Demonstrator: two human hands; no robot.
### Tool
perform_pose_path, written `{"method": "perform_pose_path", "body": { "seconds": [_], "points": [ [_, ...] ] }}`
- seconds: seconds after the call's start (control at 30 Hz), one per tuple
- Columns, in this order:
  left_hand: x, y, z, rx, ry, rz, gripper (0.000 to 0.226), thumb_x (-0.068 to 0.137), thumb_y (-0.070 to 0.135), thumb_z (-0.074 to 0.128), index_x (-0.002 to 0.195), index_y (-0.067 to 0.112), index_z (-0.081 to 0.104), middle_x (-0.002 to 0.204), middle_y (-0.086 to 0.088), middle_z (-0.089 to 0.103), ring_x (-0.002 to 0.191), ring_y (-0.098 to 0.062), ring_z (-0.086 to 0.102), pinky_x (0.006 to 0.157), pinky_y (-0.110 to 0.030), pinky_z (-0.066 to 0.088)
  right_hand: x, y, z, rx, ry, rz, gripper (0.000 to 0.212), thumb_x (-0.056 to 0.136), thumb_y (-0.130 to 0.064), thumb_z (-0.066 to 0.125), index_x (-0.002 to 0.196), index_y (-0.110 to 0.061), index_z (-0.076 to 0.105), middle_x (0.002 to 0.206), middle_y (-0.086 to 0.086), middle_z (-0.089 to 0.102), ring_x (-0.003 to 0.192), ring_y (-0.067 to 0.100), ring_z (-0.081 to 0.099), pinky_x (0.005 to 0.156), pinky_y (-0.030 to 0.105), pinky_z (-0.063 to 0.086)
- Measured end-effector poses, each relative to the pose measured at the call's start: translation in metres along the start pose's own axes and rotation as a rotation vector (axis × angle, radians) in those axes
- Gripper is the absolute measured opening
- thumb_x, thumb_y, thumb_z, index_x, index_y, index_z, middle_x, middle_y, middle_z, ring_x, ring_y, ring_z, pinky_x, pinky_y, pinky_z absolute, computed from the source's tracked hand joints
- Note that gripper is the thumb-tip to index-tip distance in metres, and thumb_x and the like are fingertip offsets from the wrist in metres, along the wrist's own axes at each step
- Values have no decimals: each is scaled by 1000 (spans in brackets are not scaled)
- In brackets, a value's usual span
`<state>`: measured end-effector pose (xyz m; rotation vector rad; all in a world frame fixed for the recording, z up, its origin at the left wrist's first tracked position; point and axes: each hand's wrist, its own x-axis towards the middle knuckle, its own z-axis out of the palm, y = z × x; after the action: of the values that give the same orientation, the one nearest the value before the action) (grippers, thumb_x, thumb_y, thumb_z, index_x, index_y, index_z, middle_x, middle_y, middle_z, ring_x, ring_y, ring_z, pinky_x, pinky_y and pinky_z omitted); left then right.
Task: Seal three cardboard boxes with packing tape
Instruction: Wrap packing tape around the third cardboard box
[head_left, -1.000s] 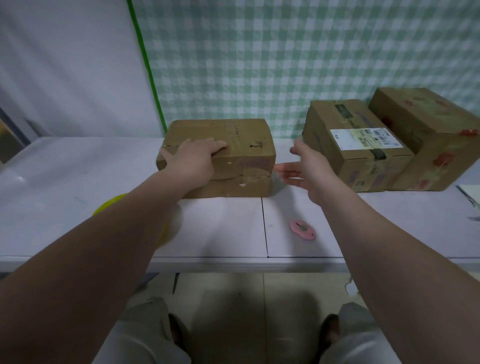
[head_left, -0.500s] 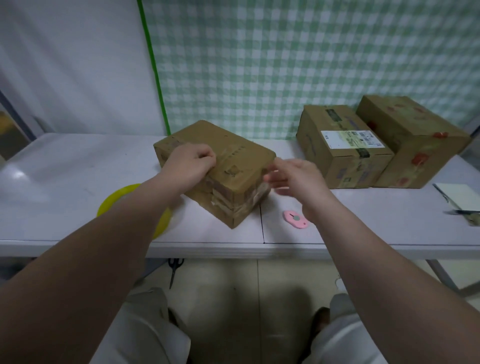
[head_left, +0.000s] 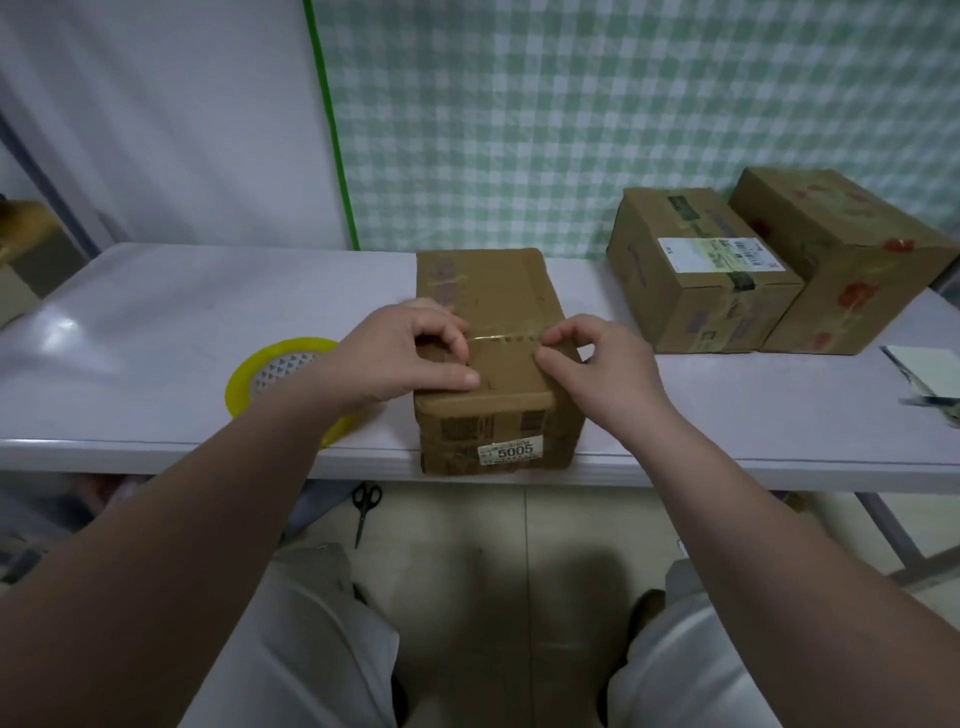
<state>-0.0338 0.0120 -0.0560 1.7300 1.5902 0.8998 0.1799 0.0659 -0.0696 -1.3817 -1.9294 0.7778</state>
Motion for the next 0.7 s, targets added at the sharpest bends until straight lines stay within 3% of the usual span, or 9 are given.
{"method": "perform_pose_path", "body": {
  "seconds": [0.17, 0.27, 0.37, 0.43, 0.53, 0.6, 0.7],
  "points": [
    [0, -6, 1, -56, 42, 16, 17, 78, 9, 75, 73, 24, 71, 110, 11, 64, 116, 6, 48, 105, -25, 34, -4, -4, 9, -119, 76, -10, 5, 88, -29, 64, 92, -31, 65, 116, 1, 55, 114, 20, 46, 80, 20, 27],
    [0, -8, 3, -37, 67, 29, 19, 80, 7, 74, 74, 24, 70, 110, 8, 64, 116, 4, 50, 102, -19, 35, -6, -11, 10, -216, 96, -94, 10, 88, -25, 63, 97, -26, 69, 118, -2, 50, 119, 20, 38, 81, 15, 21],
    [-2, -8, 7, 4, 106, 51, 19, 81, 9, 73, 74, 26, 69, 111, 8, 64, 116, 2, 51, 90, -1, 33, -6, -24, 14, -265, 13, -188, 13, 87, -27, 66, 99, -29, 70, 118, -4, 52, 117, 19, 38, 91, 21, 26],
    [-3, -8, 7, 70, 115, 81, 18, 83, 11, 70, 76, 27, 67, 113, 6, 63, 112, 4, 51, 87, 2, 31, -4, -31, 16, -257, -75, -226, 13, 86, -30, 67, 98, -32, 70, 117, -5, 56, 116, 19, 40, 98, 29, 32],
    [-6, -3, 5, 203, 142, 126, 6, 85, 16, 70, 85, 22, 69, 114, 4, 56, 105, 1, 49, 85, -1, 31, -1, -37, 20, -259, -169, -266, 12, 85, -30, 67, 96, -34, 71, 115, -4, 61, 116, 23, 45, 100, 42, 38],
    [-8, 0, 3, 273, 135, 122, 10, 82, 21, 72, 92, 20, 69, 111, 4, 48, 102, -3, 46, 84, -6, 34, 2, -39, 20, -237, -215, -284, 13, 85, -27, 67, 95, -34, 71, 109, -5, 61, 112, 24, 49, 96, 43, 43],
    [-9, 8, 0, 350, 74, 102, 13, 77, 26, 76, 86, 26, 65, 102, 5, 48, 94, -6, 46, 77, -15, 36, 5, -40, 18, -197, -286, -271, 15, 85, -23, 67, 91, -37, 67, 104, -8, 57, 112, 22, 49, 96, 41, 44]
  ]
}}
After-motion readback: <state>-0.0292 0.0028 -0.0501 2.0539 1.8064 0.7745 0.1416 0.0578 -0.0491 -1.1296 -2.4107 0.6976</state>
